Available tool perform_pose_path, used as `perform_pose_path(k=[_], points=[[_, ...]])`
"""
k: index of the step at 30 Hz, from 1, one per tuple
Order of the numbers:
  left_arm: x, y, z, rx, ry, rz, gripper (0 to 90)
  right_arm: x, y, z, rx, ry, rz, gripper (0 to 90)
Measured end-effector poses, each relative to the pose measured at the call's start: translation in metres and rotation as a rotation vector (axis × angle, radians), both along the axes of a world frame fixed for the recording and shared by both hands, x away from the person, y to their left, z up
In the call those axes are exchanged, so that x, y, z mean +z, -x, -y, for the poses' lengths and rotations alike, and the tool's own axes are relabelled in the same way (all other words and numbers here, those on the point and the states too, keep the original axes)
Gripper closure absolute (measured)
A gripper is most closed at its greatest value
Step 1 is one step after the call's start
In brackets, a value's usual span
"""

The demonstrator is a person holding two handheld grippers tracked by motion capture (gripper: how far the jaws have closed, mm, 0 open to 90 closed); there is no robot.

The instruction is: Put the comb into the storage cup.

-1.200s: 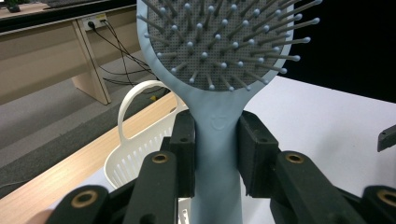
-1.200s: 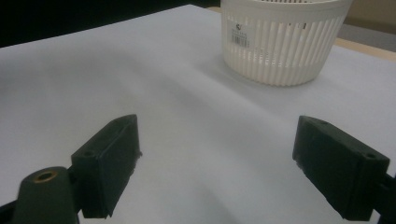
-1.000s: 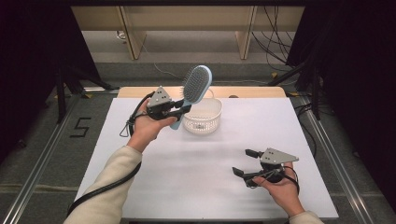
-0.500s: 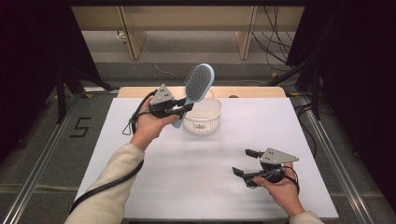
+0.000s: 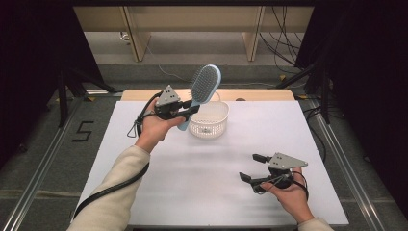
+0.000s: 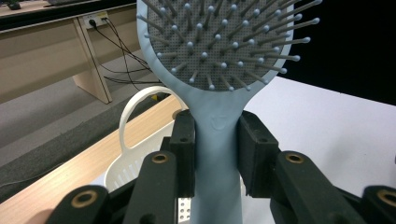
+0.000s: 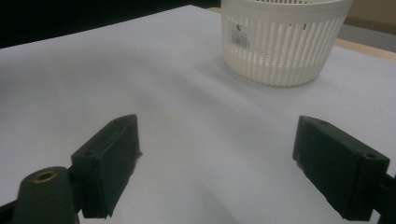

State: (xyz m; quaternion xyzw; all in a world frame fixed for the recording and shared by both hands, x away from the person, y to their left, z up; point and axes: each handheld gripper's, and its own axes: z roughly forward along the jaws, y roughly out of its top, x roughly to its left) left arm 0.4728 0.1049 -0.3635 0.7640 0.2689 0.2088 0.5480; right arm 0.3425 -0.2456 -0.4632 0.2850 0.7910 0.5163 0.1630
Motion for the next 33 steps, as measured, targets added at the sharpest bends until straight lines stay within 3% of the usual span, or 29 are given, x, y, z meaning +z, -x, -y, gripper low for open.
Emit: perform_pose_path(k=[33], points=[[0.0021,-0.0100,0.0073,0.004,0.004,-0.006,69.6,0.0000,0.0003,-0.0002,0.000,-0.002,-0.003,15.8]])
